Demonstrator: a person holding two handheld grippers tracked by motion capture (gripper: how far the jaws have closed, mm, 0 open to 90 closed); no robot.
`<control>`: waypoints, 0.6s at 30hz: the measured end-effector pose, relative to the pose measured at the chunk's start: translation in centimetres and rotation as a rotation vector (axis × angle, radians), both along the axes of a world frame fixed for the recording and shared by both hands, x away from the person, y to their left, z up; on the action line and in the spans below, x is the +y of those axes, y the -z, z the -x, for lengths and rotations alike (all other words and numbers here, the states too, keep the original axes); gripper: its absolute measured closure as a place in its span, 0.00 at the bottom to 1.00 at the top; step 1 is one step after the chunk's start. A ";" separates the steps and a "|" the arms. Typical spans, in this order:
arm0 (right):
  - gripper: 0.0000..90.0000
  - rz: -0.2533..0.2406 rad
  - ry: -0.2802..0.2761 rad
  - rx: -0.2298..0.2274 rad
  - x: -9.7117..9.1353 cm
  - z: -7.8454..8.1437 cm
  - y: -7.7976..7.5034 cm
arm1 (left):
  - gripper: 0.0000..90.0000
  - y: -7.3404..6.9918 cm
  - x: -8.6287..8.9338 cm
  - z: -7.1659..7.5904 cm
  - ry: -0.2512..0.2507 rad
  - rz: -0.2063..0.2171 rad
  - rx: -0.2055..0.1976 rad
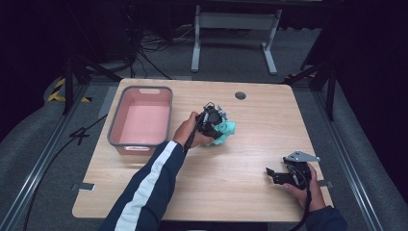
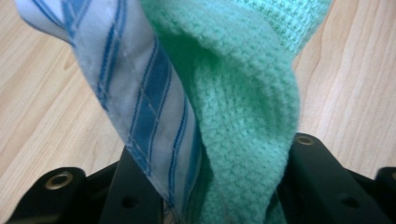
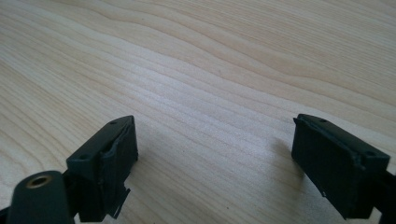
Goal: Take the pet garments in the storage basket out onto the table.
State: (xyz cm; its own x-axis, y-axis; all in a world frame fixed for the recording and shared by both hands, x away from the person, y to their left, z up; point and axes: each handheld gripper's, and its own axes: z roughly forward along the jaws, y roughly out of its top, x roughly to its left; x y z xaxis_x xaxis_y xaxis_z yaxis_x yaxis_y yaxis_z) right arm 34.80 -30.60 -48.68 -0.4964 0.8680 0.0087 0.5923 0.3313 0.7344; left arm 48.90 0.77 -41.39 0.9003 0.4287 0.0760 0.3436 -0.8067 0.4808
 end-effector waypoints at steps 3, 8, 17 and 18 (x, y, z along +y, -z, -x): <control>0.16 0.000 0.000 0.000 0.0 0.0 0.0 | 0.66 0.6 -0.1 0.0 0.005 0.012 0.007; 0.16 0.000 0.000 0.000 0.0 0.0 0.0 | 0.49 0.9 -0.2 0.0 -0.021 0.005 0.019; 0.16 0.000 0.000 0.000 0.0 0.0 0.0 | 0.28 -0.3 0.5 0.2 -0.059 0.055 -0.015; 0.16 0.000 0.000 0.000 0.0 0.0 0.0 | 0.27 -0.4 0.5 0.3 -0.060 0.067 -0.017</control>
State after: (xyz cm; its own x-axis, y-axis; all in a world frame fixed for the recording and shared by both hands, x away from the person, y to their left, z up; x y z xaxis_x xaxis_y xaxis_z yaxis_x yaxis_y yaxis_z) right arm 34.80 -30.60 -48.68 -0.4963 0.8681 0.0089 0.5925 0.3312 0.7344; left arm 48.58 1.32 -40.98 0.8716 0.4865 0.0607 0.3815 -0.7507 0.5393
